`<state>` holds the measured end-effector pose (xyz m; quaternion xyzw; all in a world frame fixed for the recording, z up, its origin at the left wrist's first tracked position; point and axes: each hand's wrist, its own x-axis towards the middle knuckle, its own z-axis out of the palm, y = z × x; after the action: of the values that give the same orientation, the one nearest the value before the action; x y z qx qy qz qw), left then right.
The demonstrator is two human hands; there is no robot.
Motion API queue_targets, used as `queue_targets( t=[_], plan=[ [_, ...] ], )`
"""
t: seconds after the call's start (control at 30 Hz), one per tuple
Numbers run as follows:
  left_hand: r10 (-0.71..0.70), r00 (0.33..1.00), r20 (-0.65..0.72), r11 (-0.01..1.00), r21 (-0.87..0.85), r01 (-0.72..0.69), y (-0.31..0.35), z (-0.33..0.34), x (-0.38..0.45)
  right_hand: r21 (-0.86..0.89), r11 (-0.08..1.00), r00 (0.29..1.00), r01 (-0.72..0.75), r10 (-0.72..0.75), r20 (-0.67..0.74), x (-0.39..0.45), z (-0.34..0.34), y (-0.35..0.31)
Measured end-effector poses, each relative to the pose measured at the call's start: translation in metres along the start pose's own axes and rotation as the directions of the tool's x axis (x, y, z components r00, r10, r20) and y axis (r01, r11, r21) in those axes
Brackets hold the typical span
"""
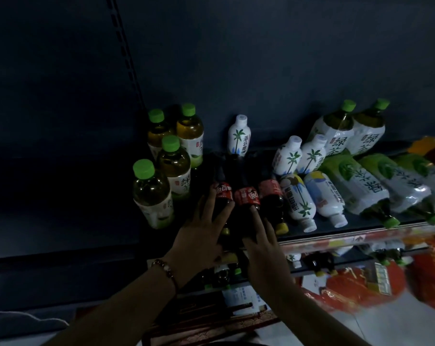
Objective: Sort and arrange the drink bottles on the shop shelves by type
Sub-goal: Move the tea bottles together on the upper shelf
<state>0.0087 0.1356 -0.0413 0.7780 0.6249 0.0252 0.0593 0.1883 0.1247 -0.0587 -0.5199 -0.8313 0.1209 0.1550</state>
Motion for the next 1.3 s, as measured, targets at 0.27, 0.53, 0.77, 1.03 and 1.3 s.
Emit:
queue_targets(
  t=[0.27,0.53,0.77,1.03,1.3],
  plan=[
    [-0.018,1.000,-0.018,0.999,-0.040,0.017,0.015,-0.004,0.005,0.081,0.997,0.999,-0.017,0.020,-0.036,0.009,-0.026,0.020],
    [0.052,0.963,-0.263,0.975,-0.196,-0.106,0.013,-0.011,-0.007,0.336,0.941,0.980,-0.029,0.093,-0.177,0.043,-0.146,-0.007],
    [-0.118,0.894,-0.433,0.949,-0.315,-0.027,0.022,-0.060,-0.023,0.291,0.951,0.965,0.107,-0.029,-0.262,0.130,-0.170,-0.007],
    [-0.126,0.769,-0.627,0.949,-0.302,-0.090,0.015,-0.112,-0.006,0.490,0.864,0.988,0.112,-0.043,-0.151,0.163,-0.150,-0.010],
    [-0.122,0.763,-0.634,0.991,-0.124,0.055,0.015,-0.134,0.043,0.551,0.820,0.970,0.157,-0.024,-0.242,0.147,-0.141,-0.008]
  ],
)
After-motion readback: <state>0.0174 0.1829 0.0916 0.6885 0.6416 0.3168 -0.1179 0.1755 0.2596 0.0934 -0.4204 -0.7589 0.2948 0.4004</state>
